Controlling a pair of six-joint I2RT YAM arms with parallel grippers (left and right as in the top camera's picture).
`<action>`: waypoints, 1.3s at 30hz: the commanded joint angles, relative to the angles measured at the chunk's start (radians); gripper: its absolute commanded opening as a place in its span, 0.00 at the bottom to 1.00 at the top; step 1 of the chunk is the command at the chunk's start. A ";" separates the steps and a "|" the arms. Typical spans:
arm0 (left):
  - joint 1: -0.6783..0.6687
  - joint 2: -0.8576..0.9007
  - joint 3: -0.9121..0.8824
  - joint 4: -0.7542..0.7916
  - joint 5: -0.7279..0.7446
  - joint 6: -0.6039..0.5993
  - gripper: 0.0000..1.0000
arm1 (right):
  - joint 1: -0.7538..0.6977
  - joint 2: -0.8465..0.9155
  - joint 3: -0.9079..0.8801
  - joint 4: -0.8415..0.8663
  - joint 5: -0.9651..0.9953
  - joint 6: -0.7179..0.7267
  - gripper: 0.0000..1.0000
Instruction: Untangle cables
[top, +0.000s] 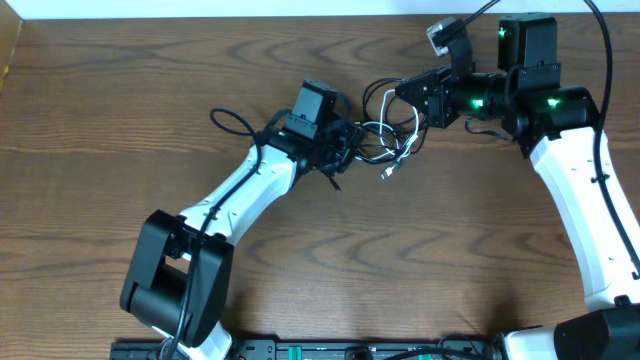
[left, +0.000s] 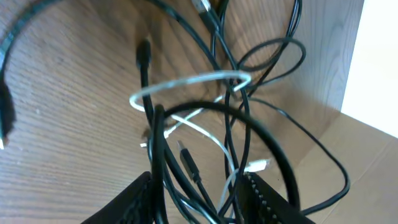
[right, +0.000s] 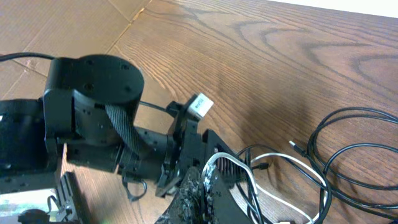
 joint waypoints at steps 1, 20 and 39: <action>-0.035 0.012 0.009 -0.002 -0.003 -0.037 0.44 | 0.003 -0.005 0.009 0.000 -0.004 0.011 0.01; 0.277 -0.198 0.009 -0.449 -0.078 0.854 0.07 | -0.236 -0.018 0.009 -0.219 0.799 0.243 0.01; 0.187 -0.230 0.009 -0.428 0.137 1.062 0.08 | 0.147 0.279 -0.014 -0.157 0.057 0.113 0.54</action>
